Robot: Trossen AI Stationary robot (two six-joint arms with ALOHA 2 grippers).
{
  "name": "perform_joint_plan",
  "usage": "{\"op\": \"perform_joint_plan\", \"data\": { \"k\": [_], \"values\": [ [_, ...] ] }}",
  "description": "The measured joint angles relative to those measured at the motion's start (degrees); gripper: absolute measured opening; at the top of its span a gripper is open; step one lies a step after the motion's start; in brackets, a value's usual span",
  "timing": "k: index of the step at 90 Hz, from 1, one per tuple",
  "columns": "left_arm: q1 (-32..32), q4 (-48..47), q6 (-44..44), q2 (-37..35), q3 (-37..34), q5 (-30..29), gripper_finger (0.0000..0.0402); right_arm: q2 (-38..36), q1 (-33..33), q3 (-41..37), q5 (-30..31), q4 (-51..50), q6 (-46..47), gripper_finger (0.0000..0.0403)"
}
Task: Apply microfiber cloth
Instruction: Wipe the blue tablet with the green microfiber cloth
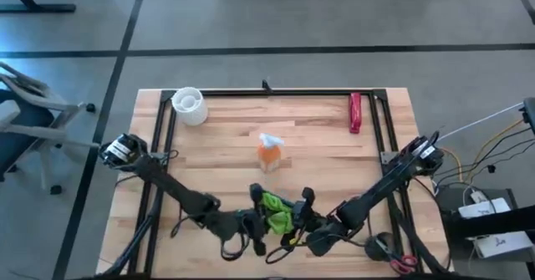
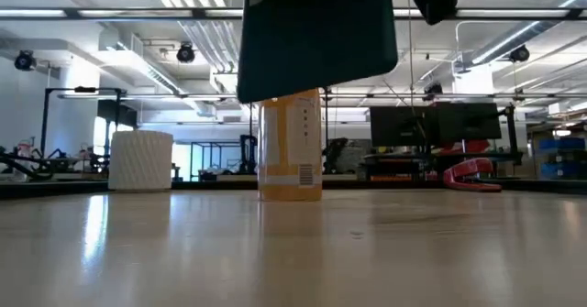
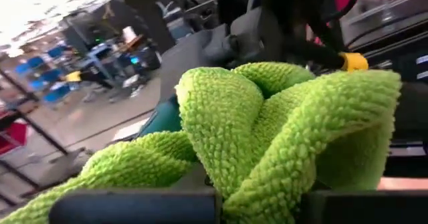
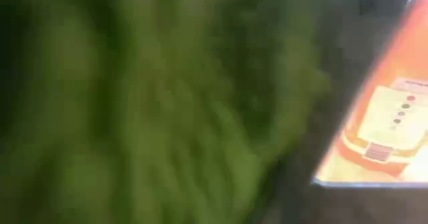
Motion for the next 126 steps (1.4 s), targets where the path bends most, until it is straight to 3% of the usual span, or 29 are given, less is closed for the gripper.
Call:
{"op": "perform_joint_plan", "data": {
  "k": [17, 30, 51, 67, 80, 95, 126],
  "values": [
    [0.25, 6.19, 5.97, -0.53, -0.17, 0.3, 0.0009, -0.15, 0.0, 0.11, 0.72, 0.5, -0.17, 0.0008],
    [-0.01, 5.02, 6.76, -1.98, -0.17, -1.48, 0.0009, -0.26, 0.07, 0.26, 0.65, 0.64, -0.87, 0.0008],
    [-1.0, -3.78, -6.41, -2.49, -2.92, 0.1, 0.0009, -0.5, 0.07, 0.13, -0.57, -1.16, -3.46, 0.0008],
    [-2.44, -3.53, -13.33, -2.69, -8.11, 4.62, 0.0009, -0.81, 0.13, 1.62, -0.86, -1.2, -6.43, 0.0008],
    [-3.68, -4.8, -15.61, -2.59, -11.25, 3.02, 0.0009, -0.84, 0.29, 2.51, -0.32, -2.75, -5.84, 0.0009],
    [-5.43, -5.71, -17.97, -2.29, -13.37, -3.97, 0.0009, -1.25, 0.2, 3.43, 0.74, -3.4, -5.45, 0.0009],
    [-5.74, -0.42, -22.13, 0.2, -13.46, -4.8, 0.0009, -1.25, 0.11, 4.5, 1.31, -4.3, -6.8, 0.0009]
  ]
}}
